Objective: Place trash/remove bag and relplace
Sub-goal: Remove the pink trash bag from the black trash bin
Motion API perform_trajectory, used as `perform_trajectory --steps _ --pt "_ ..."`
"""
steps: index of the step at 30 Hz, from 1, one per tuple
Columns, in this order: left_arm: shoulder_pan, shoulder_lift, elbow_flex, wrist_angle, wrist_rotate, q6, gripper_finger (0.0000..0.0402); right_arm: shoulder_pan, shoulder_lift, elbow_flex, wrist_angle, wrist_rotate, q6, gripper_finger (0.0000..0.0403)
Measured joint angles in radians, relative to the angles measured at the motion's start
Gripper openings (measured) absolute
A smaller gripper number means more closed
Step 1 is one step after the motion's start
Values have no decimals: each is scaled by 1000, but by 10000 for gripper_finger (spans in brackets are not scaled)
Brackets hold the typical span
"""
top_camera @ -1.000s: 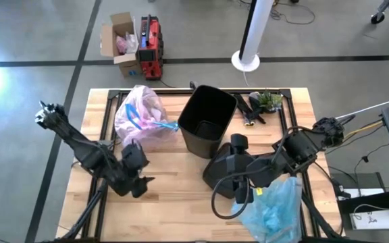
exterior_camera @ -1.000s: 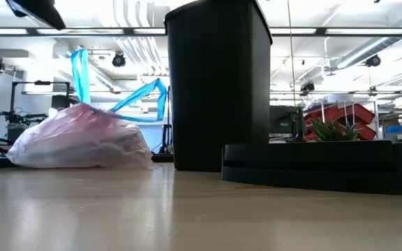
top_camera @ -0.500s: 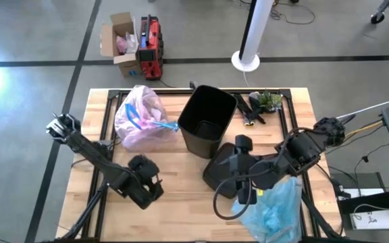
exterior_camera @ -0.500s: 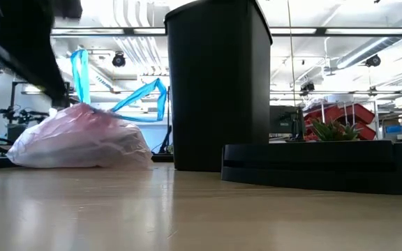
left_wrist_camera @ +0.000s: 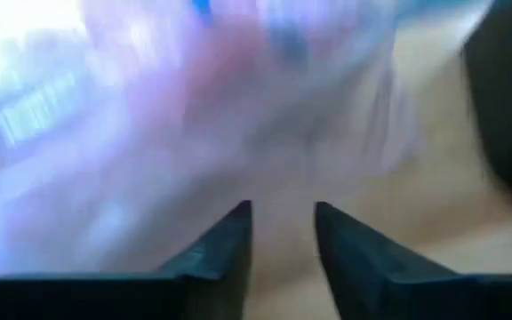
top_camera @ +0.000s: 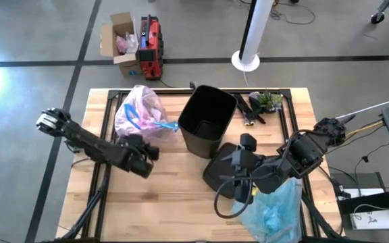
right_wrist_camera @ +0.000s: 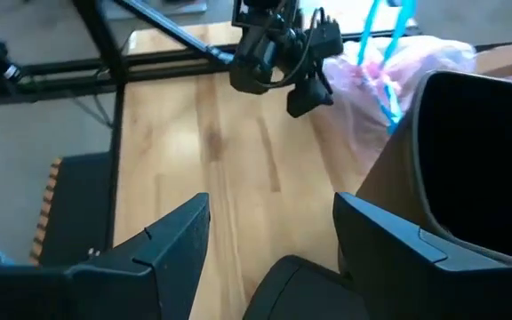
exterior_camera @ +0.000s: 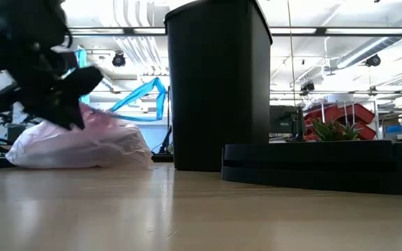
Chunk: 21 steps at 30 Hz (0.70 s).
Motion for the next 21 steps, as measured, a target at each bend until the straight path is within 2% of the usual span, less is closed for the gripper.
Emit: perform_trajectory --steps 5,10,13,16,21 --pt "163 -148 -16 4 -53 129 14 0 0 0 -1 96 41 214" --pt "400 -312 -56 81 -27 286 9 -17 0 0 7 143 50 208" --pt "562 -403 -92 216 71 469 9 -30 1 0 20 143 52 209" --pt "748 -466 -155 381 231 611 2 -40 1 0 40 144 52 212" --pt "1049 -488 -295 514 470 612 4 -45 2 0 77 144 52 211"
